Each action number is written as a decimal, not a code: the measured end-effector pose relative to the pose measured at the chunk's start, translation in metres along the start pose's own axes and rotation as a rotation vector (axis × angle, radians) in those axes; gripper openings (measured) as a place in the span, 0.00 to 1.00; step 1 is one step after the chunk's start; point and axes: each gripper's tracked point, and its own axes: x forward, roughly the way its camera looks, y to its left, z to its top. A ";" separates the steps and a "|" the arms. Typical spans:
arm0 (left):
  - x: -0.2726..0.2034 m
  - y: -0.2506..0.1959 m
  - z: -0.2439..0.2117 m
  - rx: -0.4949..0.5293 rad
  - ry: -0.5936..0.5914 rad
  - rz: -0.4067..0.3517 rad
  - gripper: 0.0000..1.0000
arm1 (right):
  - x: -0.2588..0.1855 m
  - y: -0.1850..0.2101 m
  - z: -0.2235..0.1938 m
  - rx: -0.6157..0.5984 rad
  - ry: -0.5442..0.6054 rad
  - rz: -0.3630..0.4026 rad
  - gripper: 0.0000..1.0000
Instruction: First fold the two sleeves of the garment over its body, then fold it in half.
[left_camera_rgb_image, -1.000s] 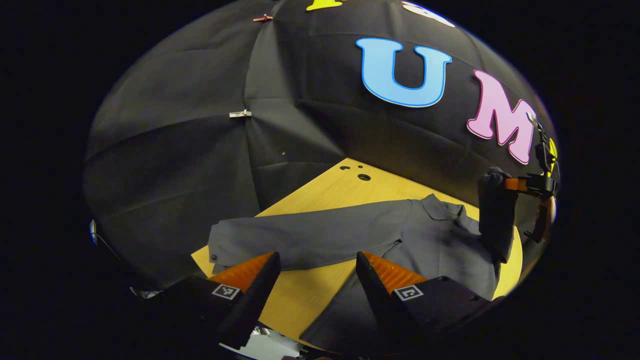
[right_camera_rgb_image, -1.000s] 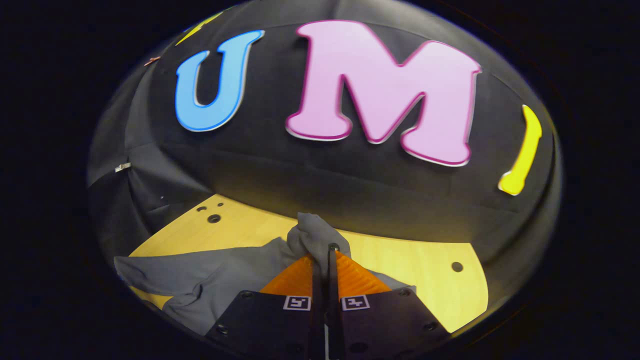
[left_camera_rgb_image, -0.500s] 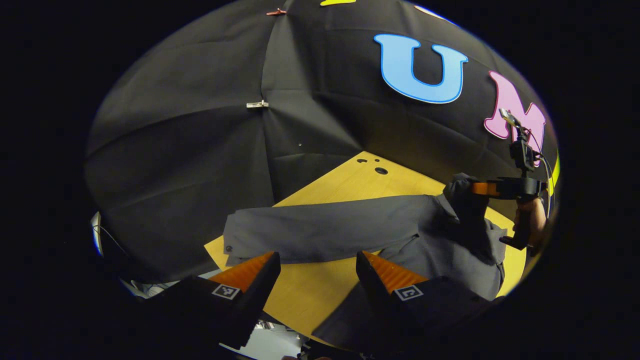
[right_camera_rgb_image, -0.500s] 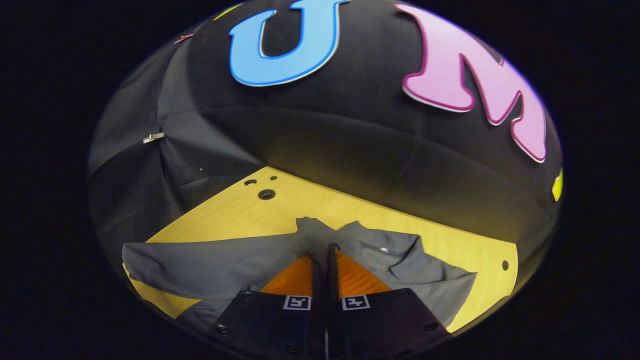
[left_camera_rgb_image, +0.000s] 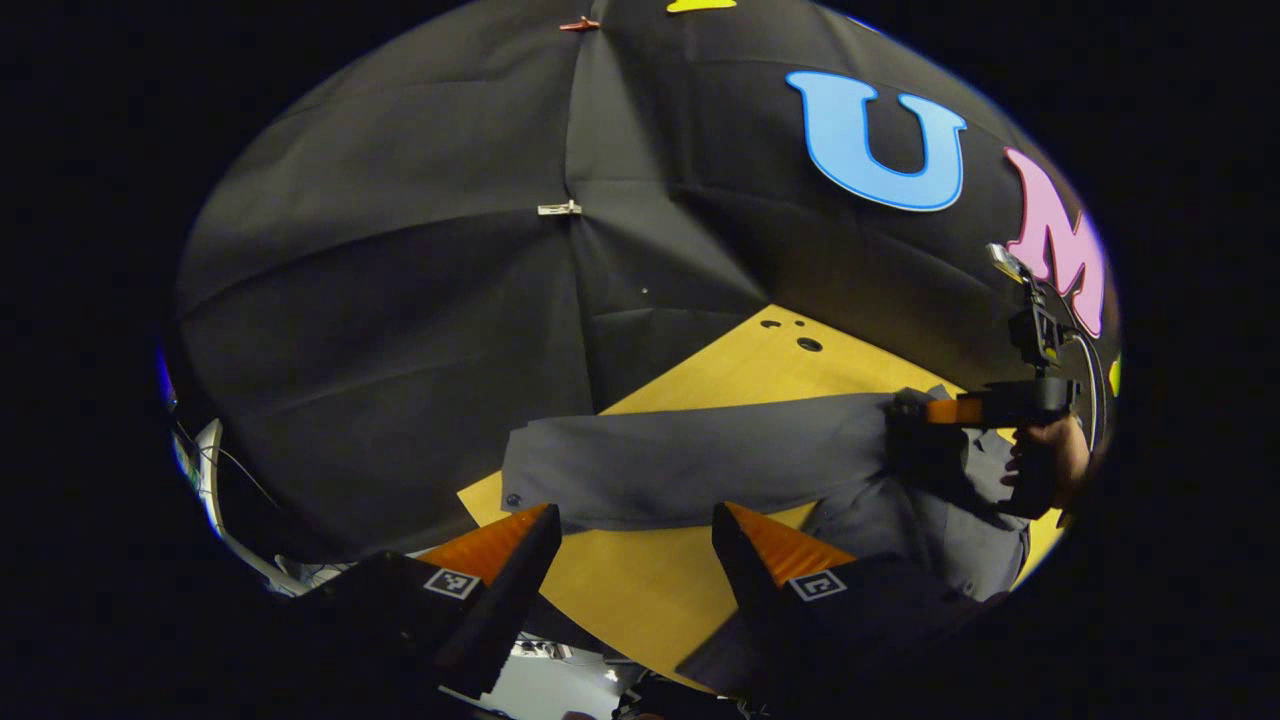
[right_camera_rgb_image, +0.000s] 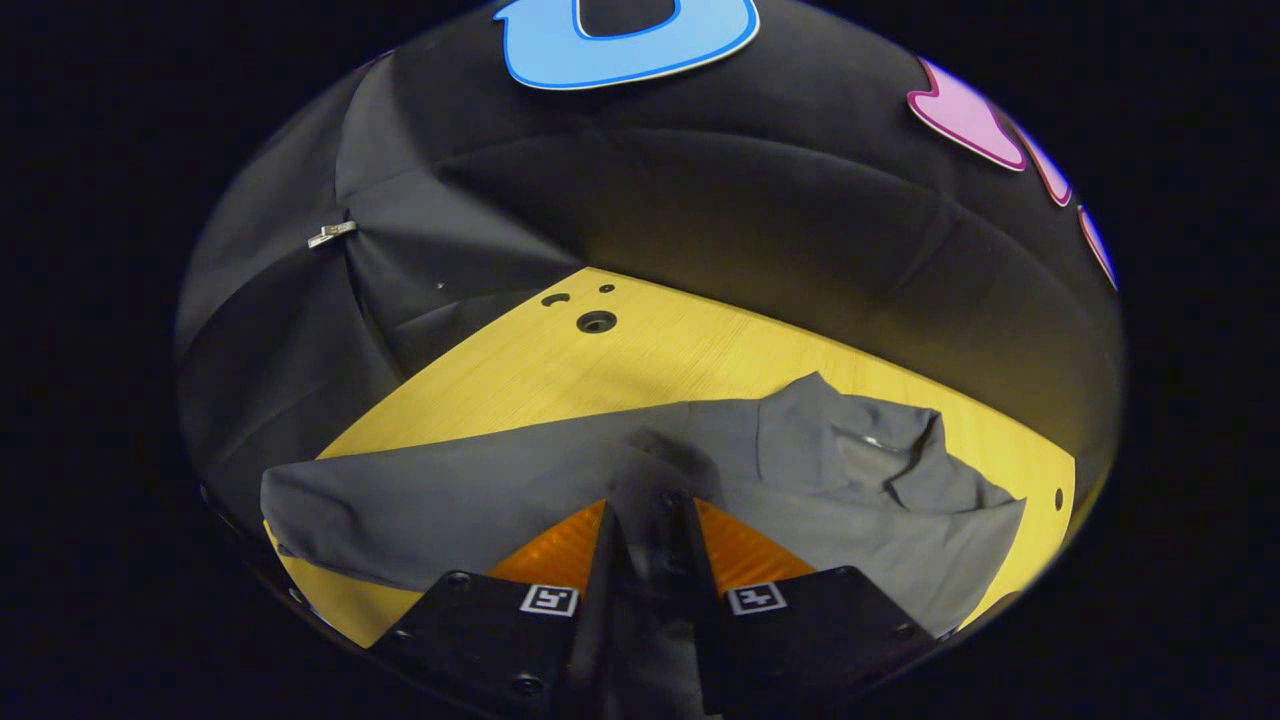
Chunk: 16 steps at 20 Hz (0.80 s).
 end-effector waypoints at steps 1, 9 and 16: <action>0.005 0.007 0.004 -0.001 -0.007 0.012 0.96 | -0.006 0.006 0.000 0.003 -0.006 0.023 0.42; 0.068 0.055 0.004 -0.040 0.000 0.097 0.96 | -0.071 -0.006 0.000 -0.009 -0.068 -0.016 0.98; 0.126 0.084 -0.014 -0.089 0.066 0.151 0.96 | -0.153 -0.050 -0.013 0.037 -0.108 -0.125 0.98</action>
